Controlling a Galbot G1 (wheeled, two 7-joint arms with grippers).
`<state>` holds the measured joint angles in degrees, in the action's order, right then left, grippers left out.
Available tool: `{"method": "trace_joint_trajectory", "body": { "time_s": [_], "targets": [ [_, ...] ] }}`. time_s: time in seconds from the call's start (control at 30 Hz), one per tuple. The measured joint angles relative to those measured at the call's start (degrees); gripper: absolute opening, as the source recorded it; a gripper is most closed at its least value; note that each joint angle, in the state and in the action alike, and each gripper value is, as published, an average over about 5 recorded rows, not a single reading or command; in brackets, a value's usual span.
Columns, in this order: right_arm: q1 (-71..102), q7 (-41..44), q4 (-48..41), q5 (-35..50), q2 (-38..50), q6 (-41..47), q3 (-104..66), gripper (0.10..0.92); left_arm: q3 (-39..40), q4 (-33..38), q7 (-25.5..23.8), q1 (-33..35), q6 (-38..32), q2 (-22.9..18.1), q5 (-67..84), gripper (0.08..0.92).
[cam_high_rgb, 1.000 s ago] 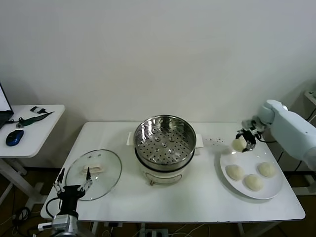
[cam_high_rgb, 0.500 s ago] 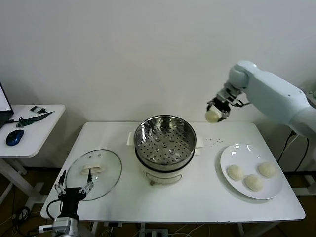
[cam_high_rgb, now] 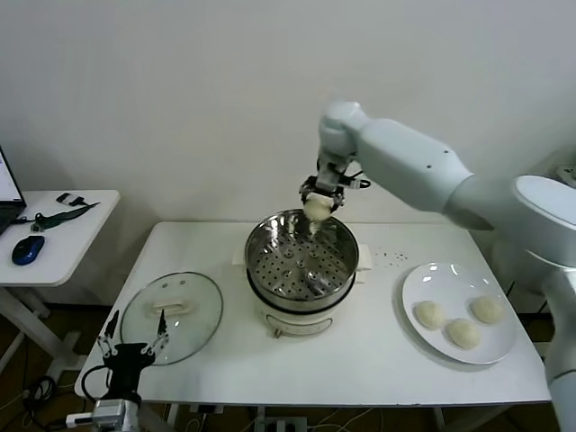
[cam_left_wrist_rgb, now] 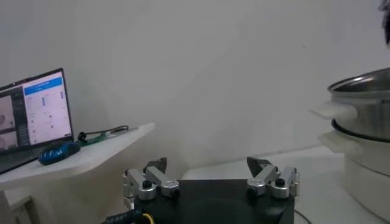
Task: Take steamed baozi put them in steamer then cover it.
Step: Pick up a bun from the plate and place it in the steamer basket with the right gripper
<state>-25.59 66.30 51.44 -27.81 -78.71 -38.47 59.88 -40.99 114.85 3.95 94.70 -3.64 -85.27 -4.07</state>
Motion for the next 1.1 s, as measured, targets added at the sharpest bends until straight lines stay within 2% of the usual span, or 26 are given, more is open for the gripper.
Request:
{"method": "trace_joint_trajectory", "body": {
  "time_s": [0.5,0.6,0.77,1.1],
  "targets": [
    [5.8,-2.1,-0.8,-9.4,-2.2,-2.1,-0.7,0.73,-0.2,0.4,0.0,1.2,-0.9,-0.3,0.3,0.823],
    [6.2,-2.6,-1.0,-10.2,-2.2,-2.1,-0.7,0.744,-0.2,0.2,0.0,1.2,-0.9,-0.3,0.3,0.823],
    [6.8,-3.4,-0.9,-11.1,-2.1,-2.0,-0.7,0.813,-0.1,0.0,0.0,1.2,-1.1,-0.6,0.3,0.823],
    [4.5,-3.1,2.9,-9.1,0.6,-1.1,0.0,0.823,0.0,-0.1,0.0,1.6,-1.3,-1.0,0.2,0.823]
  ]
}}
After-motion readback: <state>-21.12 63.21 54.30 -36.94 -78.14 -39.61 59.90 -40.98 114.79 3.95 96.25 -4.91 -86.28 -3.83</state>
